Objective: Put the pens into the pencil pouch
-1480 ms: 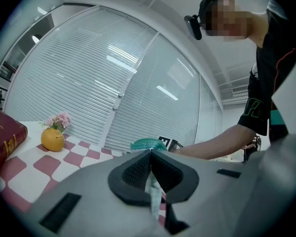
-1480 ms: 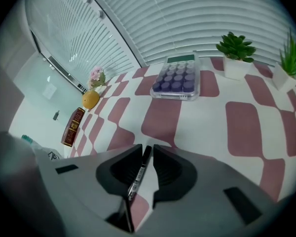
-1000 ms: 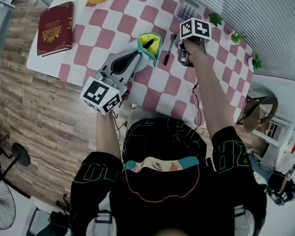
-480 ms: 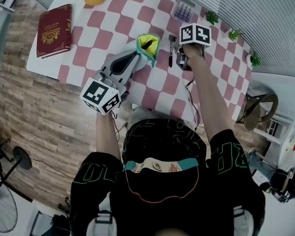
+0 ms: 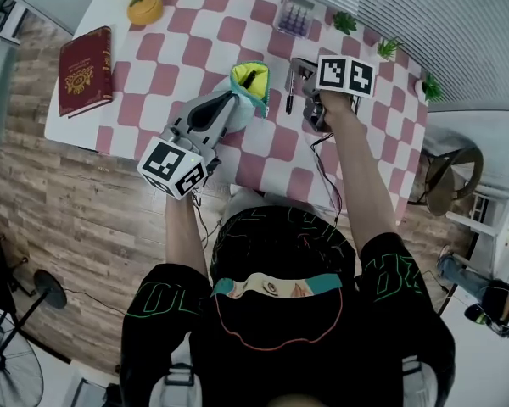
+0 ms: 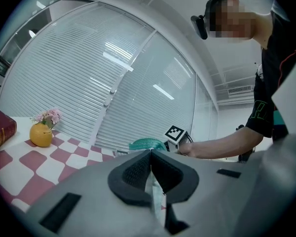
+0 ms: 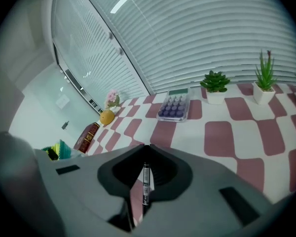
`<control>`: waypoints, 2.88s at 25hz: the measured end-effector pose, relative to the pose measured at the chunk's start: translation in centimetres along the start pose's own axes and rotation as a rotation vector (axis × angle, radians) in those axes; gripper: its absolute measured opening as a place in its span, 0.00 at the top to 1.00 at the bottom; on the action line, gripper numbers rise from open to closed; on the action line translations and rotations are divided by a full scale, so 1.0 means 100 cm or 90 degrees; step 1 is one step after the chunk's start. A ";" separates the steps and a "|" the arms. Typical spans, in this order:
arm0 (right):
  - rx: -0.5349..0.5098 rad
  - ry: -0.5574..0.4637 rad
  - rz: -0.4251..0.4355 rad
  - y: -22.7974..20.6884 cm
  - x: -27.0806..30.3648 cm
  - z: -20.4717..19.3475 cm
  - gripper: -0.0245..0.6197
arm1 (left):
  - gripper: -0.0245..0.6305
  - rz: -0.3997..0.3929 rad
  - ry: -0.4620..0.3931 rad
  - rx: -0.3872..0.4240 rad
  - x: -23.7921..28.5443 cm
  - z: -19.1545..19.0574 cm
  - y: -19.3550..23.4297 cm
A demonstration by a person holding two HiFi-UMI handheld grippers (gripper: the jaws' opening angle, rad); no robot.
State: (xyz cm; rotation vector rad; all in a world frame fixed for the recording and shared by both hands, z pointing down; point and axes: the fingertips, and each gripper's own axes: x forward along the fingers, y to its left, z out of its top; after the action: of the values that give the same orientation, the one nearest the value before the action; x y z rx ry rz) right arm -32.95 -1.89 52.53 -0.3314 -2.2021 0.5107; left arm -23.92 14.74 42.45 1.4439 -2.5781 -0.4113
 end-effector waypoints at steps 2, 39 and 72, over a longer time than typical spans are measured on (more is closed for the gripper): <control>0.004 -0.025 0.009 -0.002 -0.013 0.005 0.91 | 0.96 -0.007 0.004 0.004 0.005 0.001 -0.006; -0.107 -0.426 0.052 -0.031 -0.281 0.098 0.91 | 0.96 -0.176 0.092 0.077 0.154 -0.003 -0.138; -0.109 -0.540 0.048 -0.059 -0.344 0.081 0.90 | 0.96 -0.310 0.096 0.081 0.219 -0.006 -0.240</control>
State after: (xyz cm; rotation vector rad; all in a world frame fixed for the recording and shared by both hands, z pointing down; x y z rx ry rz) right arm -18.30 -22.82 27.44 -0.3231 -3.0767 0.5707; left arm -15.79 -16.00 35.61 2.0631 -2.1517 -0.1847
